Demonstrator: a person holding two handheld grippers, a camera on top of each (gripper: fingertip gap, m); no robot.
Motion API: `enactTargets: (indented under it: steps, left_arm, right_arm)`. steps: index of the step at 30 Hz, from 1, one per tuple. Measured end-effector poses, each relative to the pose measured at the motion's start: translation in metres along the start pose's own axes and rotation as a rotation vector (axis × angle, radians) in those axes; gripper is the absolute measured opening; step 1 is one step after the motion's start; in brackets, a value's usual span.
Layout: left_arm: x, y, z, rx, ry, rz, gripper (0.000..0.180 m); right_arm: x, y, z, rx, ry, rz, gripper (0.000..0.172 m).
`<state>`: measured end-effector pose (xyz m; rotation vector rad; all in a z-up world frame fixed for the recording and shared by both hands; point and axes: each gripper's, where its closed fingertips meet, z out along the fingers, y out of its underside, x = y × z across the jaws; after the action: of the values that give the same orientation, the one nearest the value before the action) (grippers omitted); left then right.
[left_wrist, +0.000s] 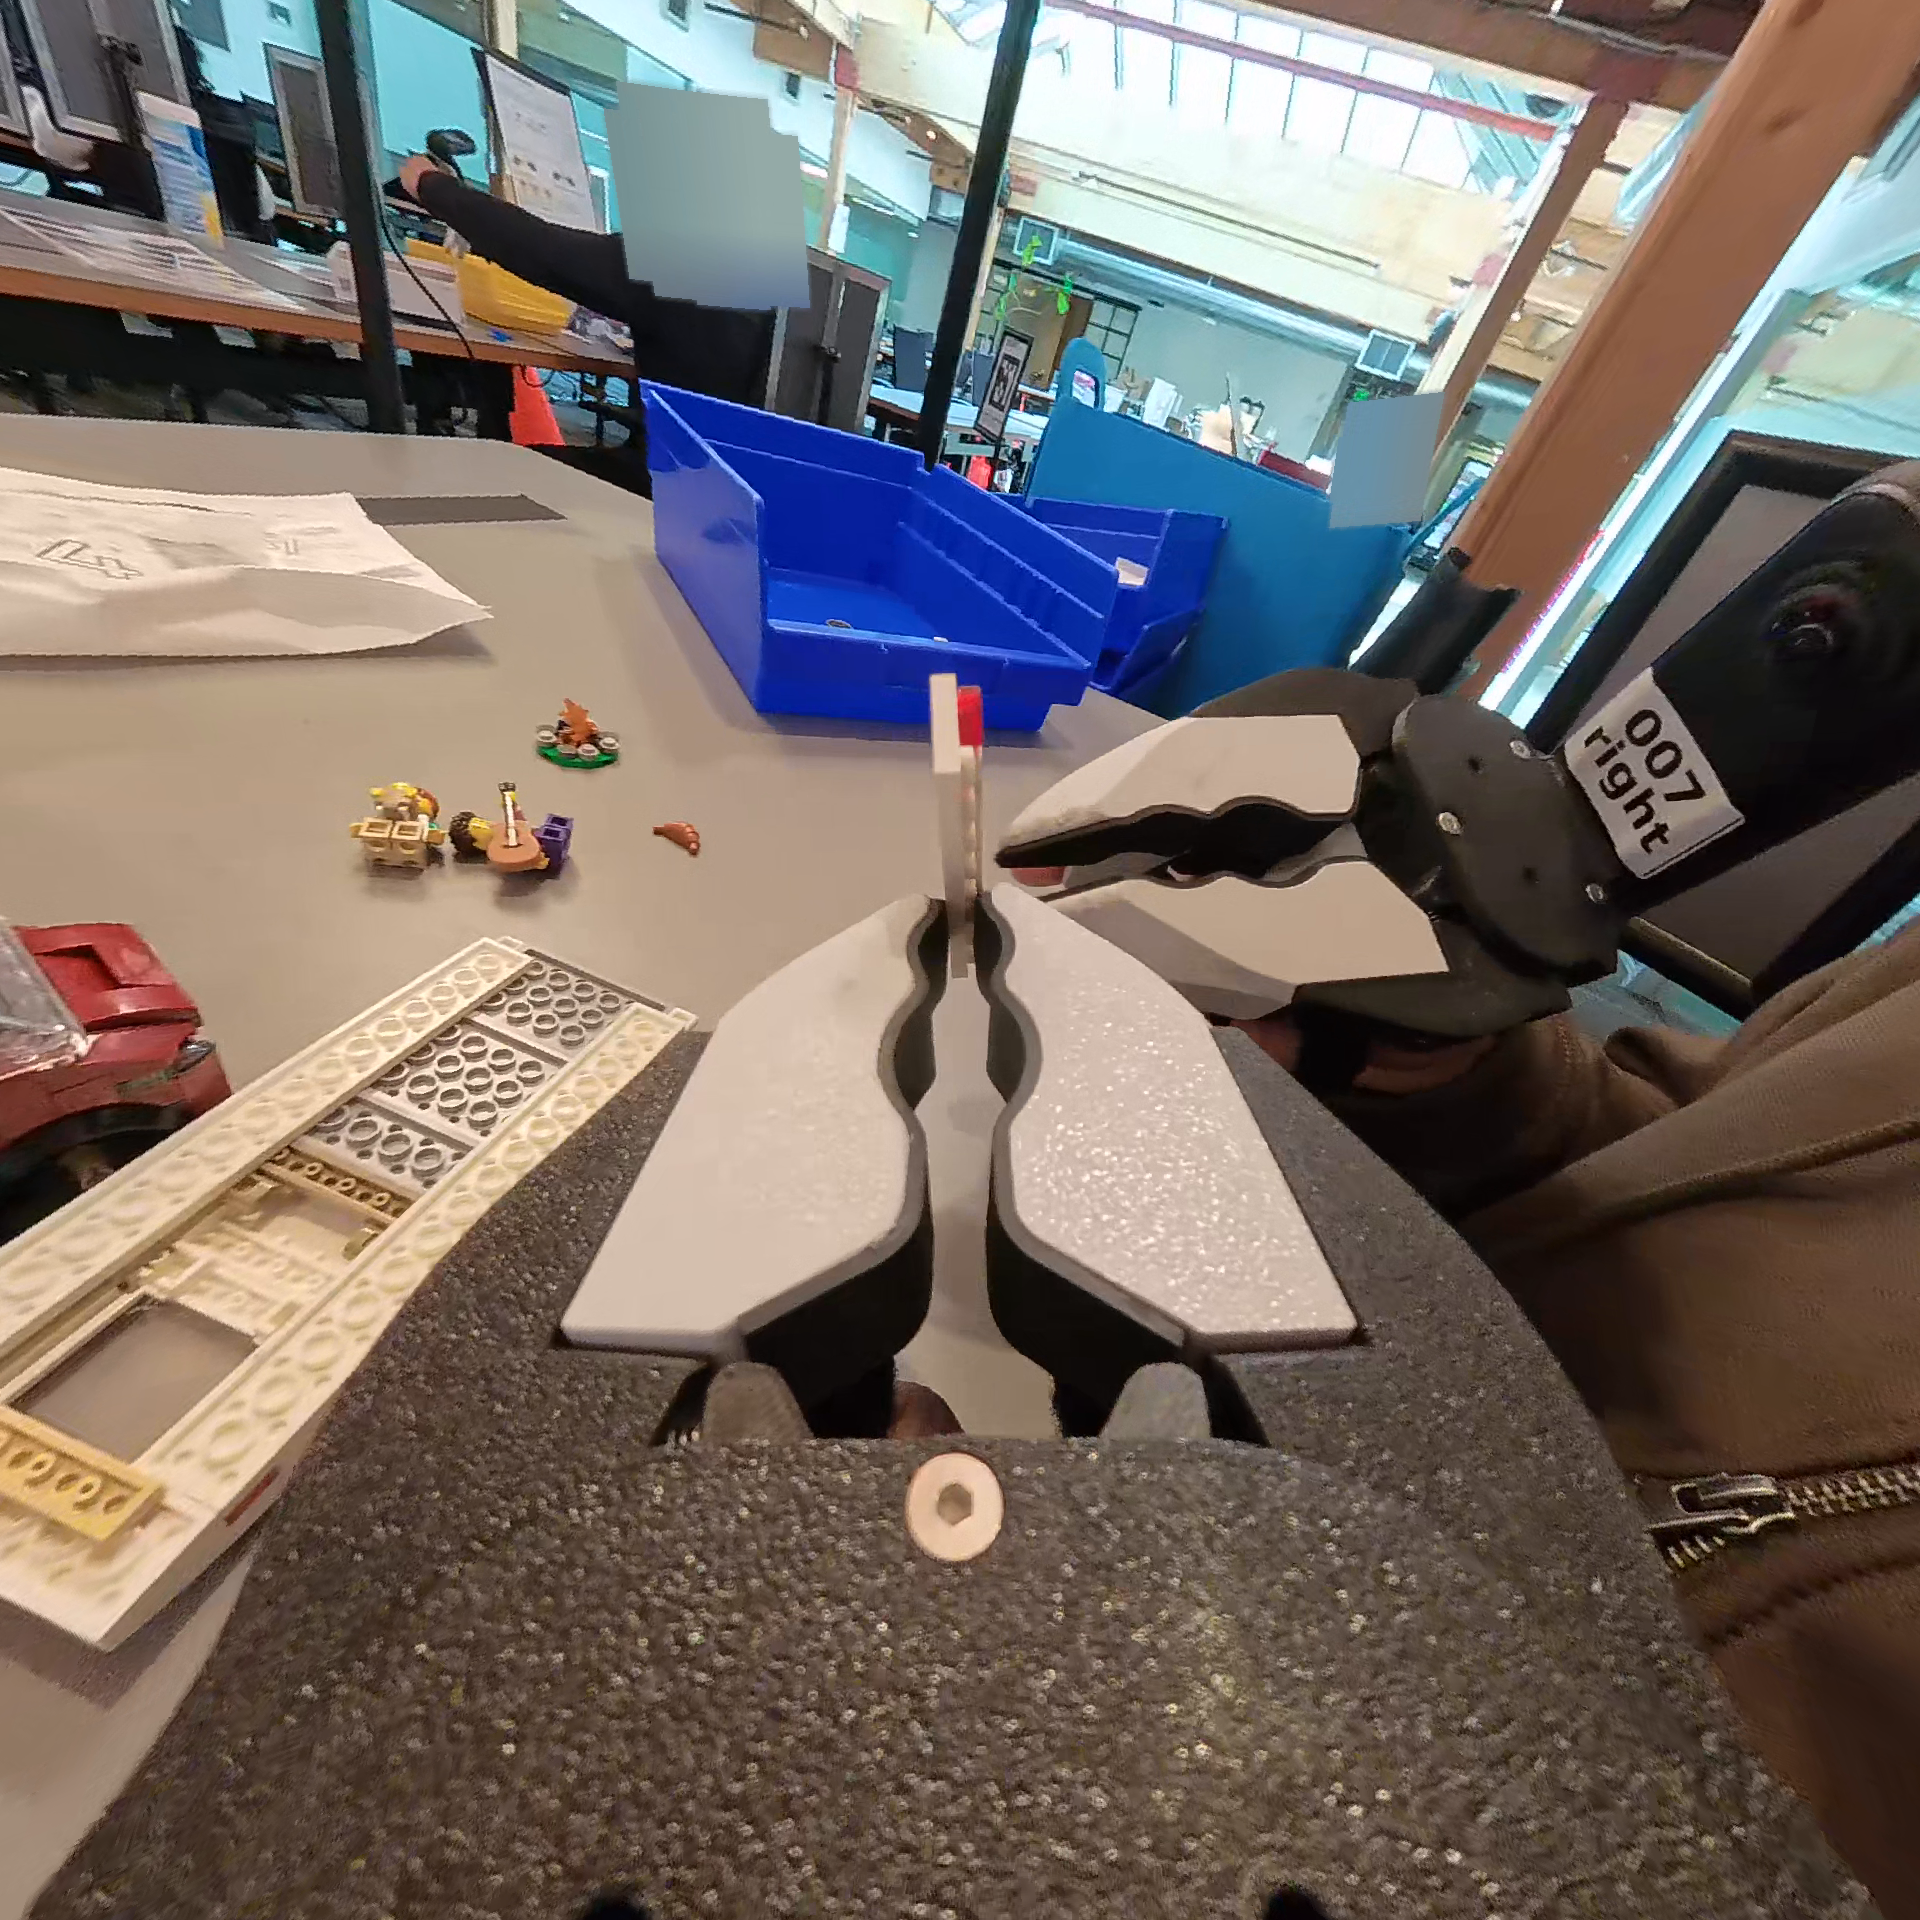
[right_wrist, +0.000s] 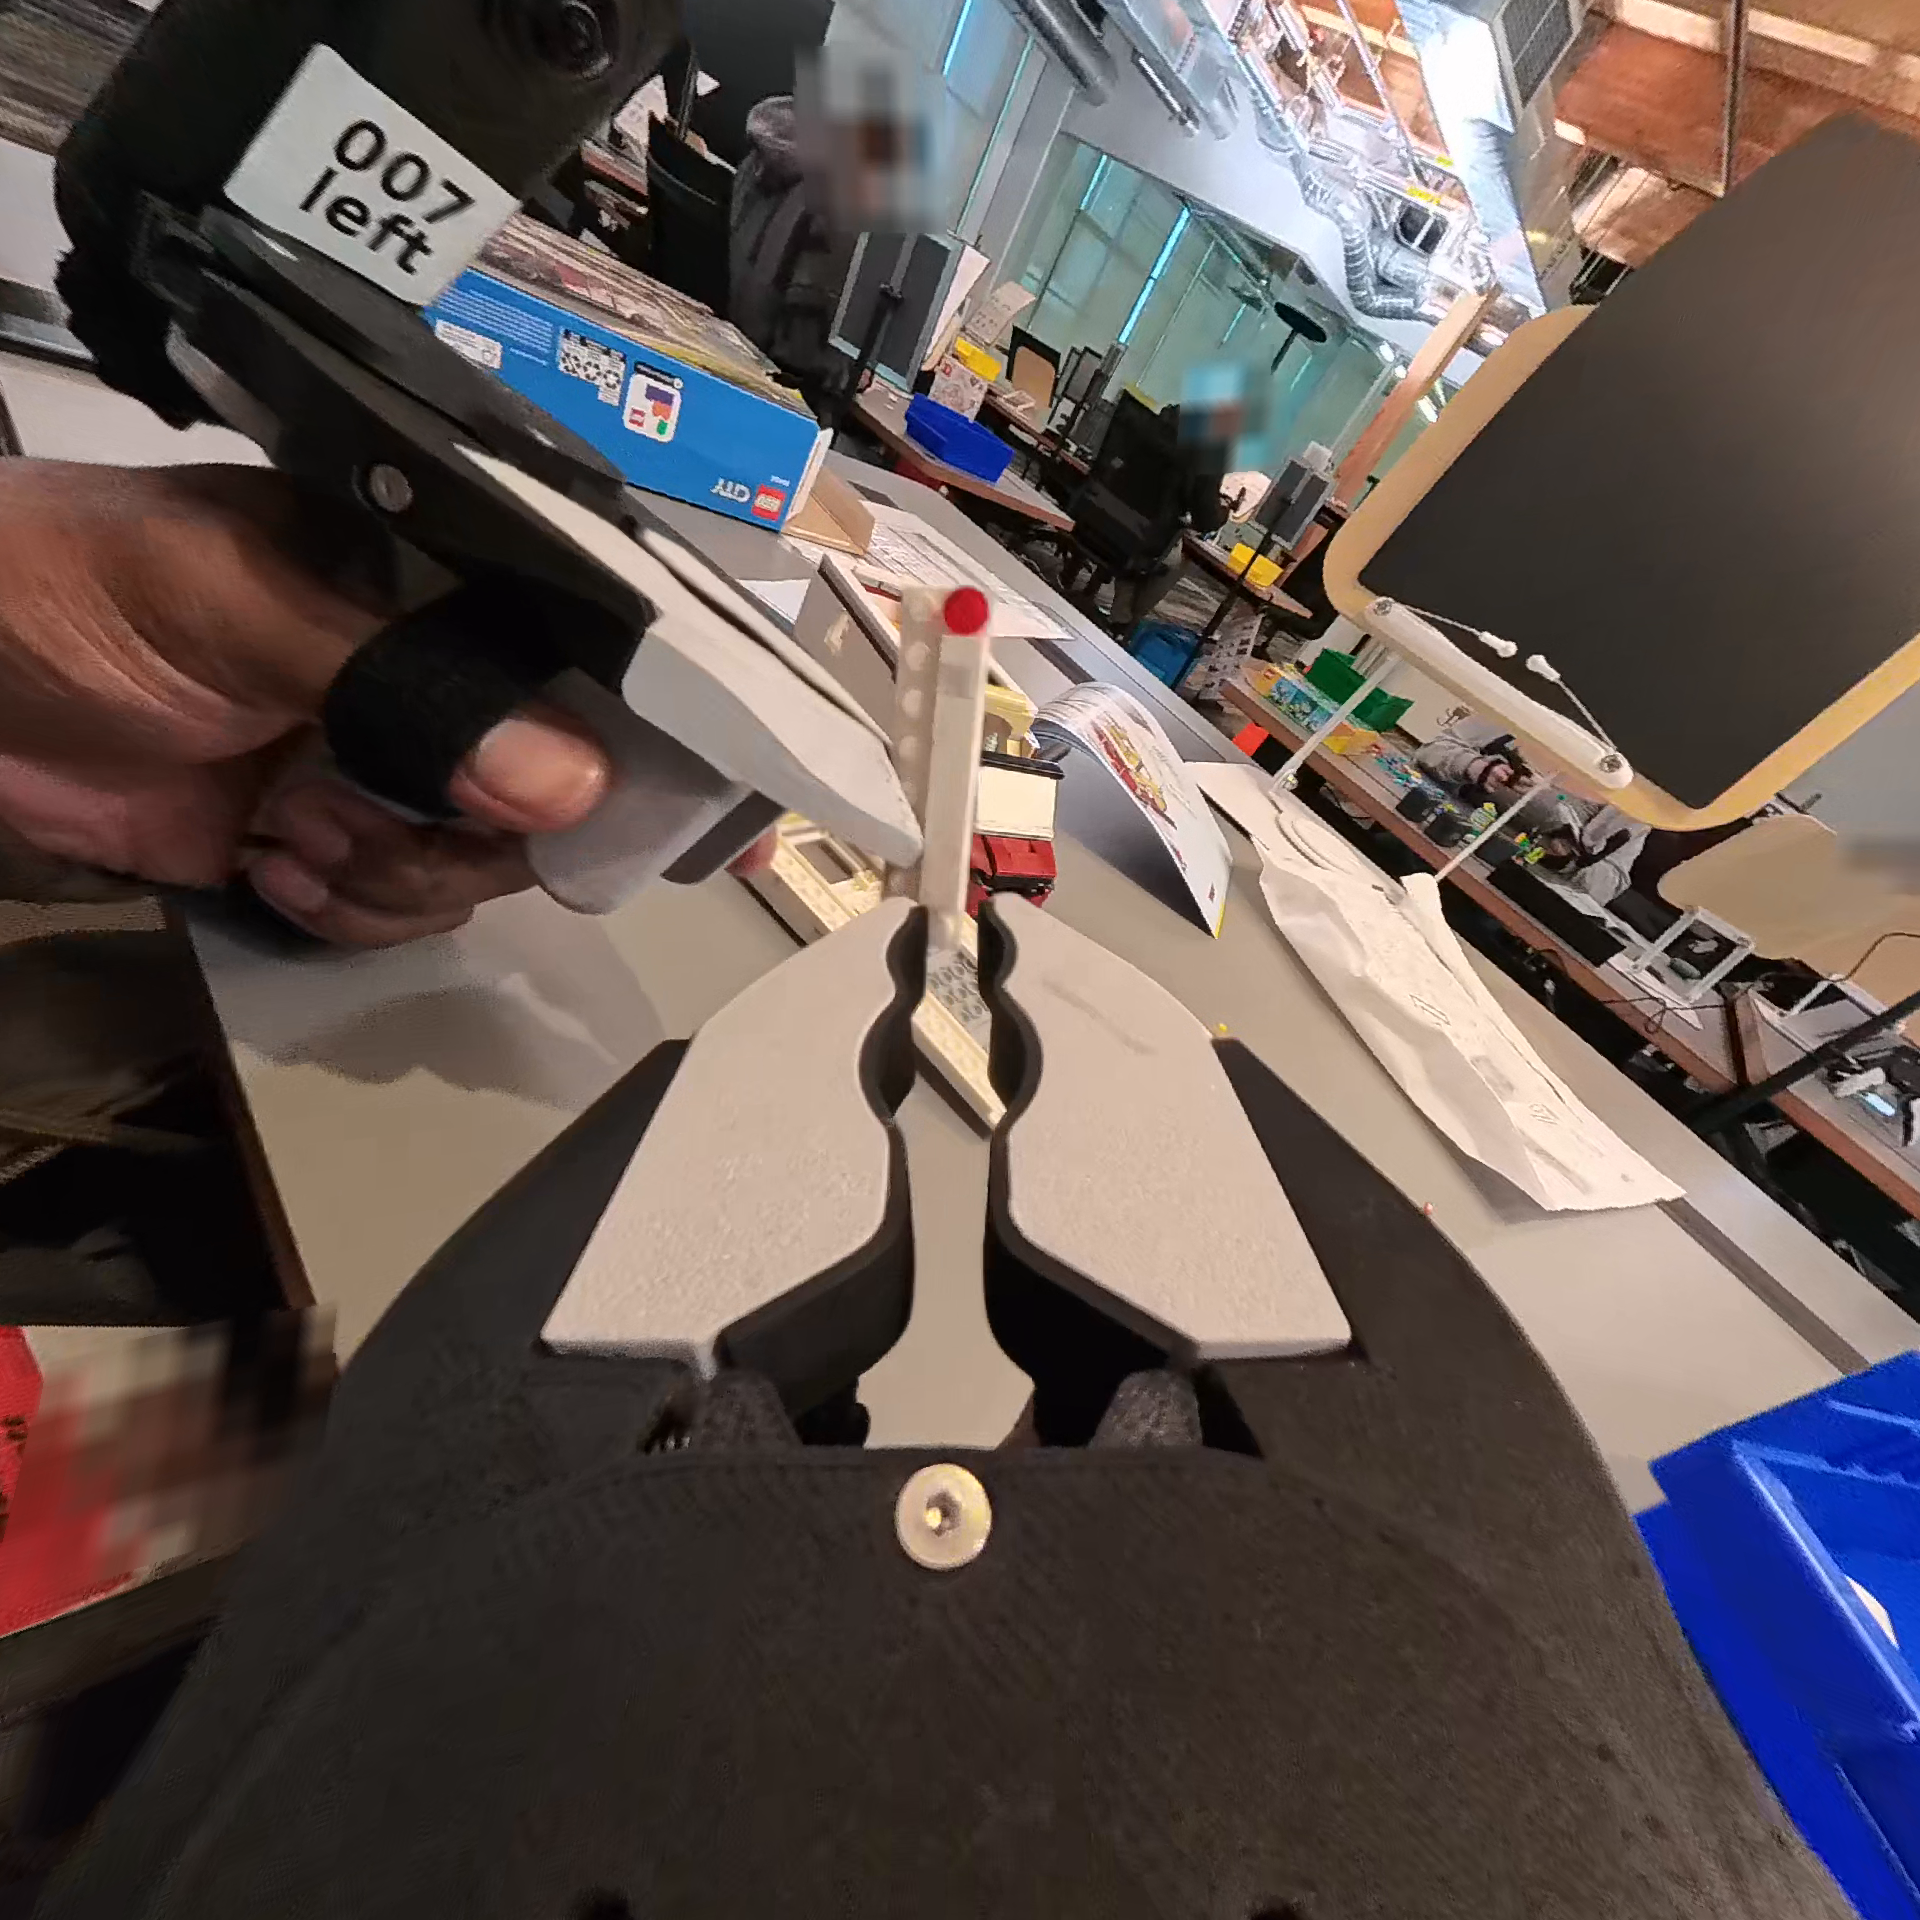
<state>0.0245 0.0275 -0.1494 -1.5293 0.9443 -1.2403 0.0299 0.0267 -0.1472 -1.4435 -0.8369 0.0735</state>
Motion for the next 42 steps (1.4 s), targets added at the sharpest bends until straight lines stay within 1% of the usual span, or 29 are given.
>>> enactTargets:
  steps: [10, 15, 17, 20, 25, 30, 38, 42]
  left_arm:
    - [0.011, 0.0, -0.001, 0.003, 0.07, 0.017, 0.005]
    - [0.016, -0.002, -0.004, 0.018, 0.128, 0.009, 0.005]
    - [0.02, -0.004, -0.005, 0.031, 0.156, 0.026, 0.005]
    - [0.024, -0.006, -0.008, 0.047, 0.175, 0.093, 0.005]
    - [0.028, -0.007, -0.011, 0.051, 0.156, 0.236, 0.005]
    - [0.029, -0.006, -0.011, 0.046, 0.136, 0.313, 0.005]
    - [0.03, -0.005, -0.01, 0.038, 0.114, 0.372, 0.005]
    - [0.025, 0.0, -0.008, 0.01, 0.101, 0.346, 0.005]
  right_arm:
    - [-0.005, -0.003, -0.001, 0.005, -0.015, -0.026, 0.01]
    - [-0.008, -0.008, -0.004, 0.01, -0.02, -0.072, 0.009]
    - [-0.008, -0.011, -0.006, 0.022, -0.013, -0.101, 0.008]
    - [-0.009, -0.017, -0.009, 0.044, 0.004, -0.142, 0.008]
    - [-0.01, -0.022, -0.013, 0.074, 0.029, -0.183, 0.007]
    - [-0.012, -0.023, -0.015, 0.085, 0.031, -0.198, 0.007]
    - [-0.012, -0.021, -0.017, 0.092, 0.027, -0.207, 0.007]
    - [-0.011, -0.015, -0.014, 0.072, 0.034, -0.218, 0.007]
